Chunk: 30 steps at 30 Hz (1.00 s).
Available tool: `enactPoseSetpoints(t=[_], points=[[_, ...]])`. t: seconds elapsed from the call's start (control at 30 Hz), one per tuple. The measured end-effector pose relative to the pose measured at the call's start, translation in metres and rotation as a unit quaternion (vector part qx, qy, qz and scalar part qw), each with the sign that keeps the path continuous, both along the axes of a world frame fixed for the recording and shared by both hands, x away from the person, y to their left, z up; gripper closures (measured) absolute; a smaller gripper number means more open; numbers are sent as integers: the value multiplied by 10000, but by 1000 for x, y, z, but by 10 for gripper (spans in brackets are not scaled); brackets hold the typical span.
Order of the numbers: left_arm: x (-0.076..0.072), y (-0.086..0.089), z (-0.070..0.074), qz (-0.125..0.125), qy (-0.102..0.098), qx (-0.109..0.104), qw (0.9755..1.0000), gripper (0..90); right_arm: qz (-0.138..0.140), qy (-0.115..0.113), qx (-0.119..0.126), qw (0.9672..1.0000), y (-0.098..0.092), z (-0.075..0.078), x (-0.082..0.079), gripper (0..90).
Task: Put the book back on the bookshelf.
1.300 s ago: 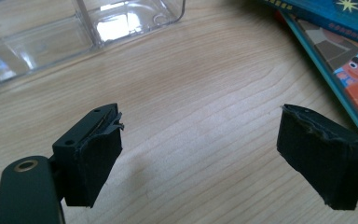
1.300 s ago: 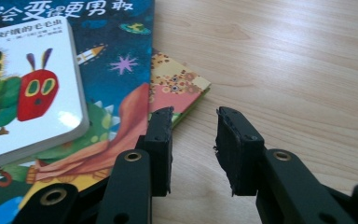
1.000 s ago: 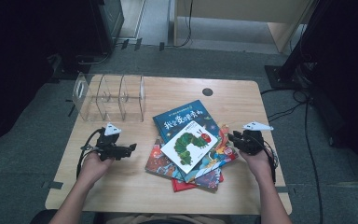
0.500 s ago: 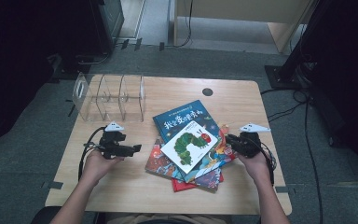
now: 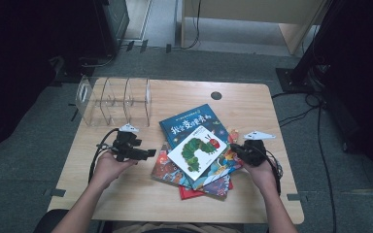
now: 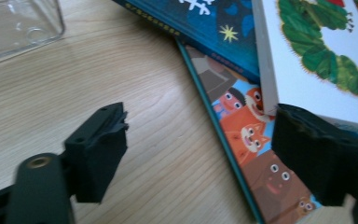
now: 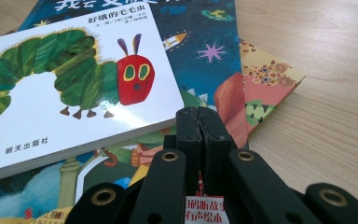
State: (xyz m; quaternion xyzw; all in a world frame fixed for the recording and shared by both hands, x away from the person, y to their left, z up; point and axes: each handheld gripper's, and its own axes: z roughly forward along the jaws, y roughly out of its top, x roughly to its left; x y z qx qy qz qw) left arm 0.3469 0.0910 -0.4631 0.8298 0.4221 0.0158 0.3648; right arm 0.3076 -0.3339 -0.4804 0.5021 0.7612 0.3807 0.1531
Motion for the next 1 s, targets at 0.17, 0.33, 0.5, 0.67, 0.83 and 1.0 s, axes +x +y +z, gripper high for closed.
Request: enactPoseSetpoints(t=[0.17, 0.33, 0.5, 0.67, 0.83, 1.0], points=[[5, -9, 0, -156, 30, -198, 9997, 243, -90, 17, -4, 10000, 0, -5, 3, 890], [10, -16, 0, -207, 75, -237, 9995, 290, -73, 45, -68, 9999, 2, -8, 4, 889], [12, -25, 0, -317, 201, -115, 9992, 245, -24, 18, -102, 9999, 7, -8, 6, 887], [10, -32, 2, -557, 239, -210, 9979, 215, 55, -10, -165, 9998, 12, -8, 8, 888], [9, -37, 3, -672, 310, -201, 9971, 246, 79, -24, -142, 9999, 12, -9, 9, 888], [10, -44, 3, -794, 396, -169, 9959, 275, 109, -27, -152, 9998, 14, -9, 11, 888]])
